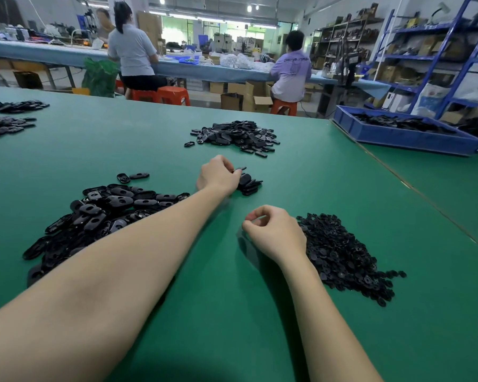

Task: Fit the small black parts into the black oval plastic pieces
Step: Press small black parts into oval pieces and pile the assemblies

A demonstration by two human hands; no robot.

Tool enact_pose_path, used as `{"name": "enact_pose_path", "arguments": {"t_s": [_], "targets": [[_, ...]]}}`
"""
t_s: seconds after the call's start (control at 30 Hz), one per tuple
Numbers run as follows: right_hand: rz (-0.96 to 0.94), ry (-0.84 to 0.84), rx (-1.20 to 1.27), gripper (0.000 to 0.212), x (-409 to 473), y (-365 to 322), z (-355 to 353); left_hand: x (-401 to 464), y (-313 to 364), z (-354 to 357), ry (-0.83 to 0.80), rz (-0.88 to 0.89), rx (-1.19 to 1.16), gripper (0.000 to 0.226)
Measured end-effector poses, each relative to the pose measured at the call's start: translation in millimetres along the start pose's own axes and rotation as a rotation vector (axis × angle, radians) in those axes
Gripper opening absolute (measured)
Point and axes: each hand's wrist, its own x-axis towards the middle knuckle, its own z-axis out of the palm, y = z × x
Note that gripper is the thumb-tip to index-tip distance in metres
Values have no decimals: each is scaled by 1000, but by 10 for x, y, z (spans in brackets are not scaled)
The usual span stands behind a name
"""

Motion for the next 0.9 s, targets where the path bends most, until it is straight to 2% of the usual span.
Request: {"name": "enact_pose_path", "arguments": {"t_s": [0.2,0.43,0.67,0.77,0.9], "targets": [[-13,13,-17,11,19,13,8,-43,-7,111,32,-60,26,24],[-14,23,-26,9,4,7,15,-214,-23,-7,27,-17,-1,23],[-9,39,-38,9,-18,-17,20,-547,-222,-372,-89,73,18,14],[-15,48,-46,9,-34,-17,27,-565,-234,-631,-15,192,166,6],[-20,51,-47,9,-31,-11,40,-478,-213,-1021,130,312,268,13]]}}
